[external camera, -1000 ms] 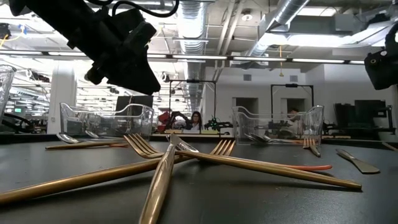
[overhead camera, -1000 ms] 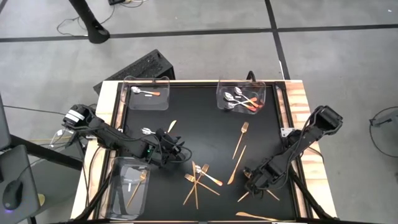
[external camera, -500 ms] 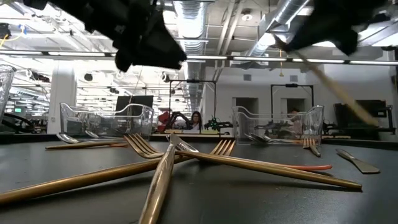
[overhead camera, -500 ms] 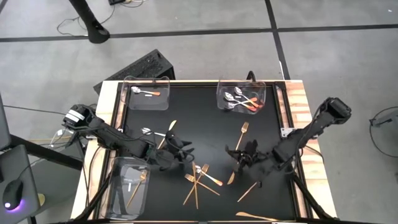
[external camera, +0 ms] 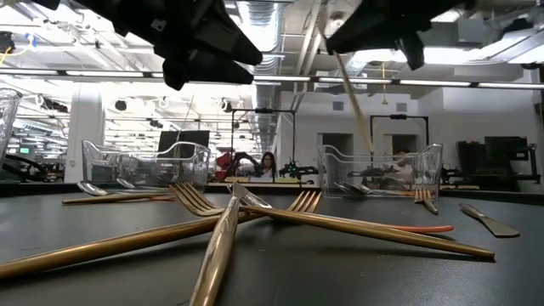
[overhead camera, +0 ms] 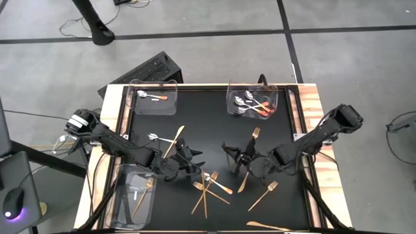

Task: Sort silverware by color (type)
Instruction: Put the gold fork into the bottom left transparent bin

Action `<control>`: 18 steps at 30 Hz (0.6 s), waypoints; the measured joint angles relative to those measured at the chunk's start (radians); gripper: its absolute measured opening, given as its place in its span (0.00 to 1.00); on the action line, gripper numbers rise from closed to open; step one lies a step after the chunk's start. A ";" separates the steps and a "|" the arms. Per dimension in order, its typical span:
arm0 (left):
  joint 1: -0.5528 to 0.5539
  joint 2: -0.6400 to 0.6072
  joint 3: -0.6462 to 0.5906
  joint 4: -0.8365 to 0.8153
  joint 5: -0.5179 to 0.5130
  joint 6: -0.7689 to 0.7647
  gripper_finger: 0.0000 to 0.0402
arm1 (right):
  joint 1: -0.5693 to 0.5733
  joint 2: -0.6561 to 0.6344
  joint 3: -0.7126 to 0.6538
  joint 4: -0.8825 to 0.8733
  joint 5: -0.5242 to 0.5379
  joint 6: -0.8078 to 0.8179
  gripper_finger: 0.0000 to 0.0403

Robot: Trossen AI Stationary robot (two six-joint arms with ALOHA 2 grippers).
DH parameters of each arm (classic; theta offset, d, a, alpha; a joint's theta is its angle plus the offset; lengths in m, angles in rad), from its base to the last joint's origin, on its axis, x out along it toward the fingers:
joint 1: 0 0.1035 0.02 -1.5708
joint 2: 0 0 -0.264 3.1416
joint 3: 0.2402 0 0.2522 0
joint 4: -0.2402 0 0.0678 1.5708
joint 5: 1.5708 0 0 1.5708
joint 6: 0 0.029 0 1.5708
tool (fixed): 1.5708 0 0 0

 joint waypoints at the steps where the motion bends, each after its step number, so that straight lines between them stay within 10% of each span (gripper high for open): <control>1: 0.004 0.000 0.000 0.001 -0.003 0.000 0.50 | -0.005 0.008 0.000 0.038 0.000 -0.030 0.02; 18: 0.093 0.001 0.000 0.314 0.107 0.268 0.51 | -0.094 0.029 0.001 0.392 -0.234 -0.264 0.03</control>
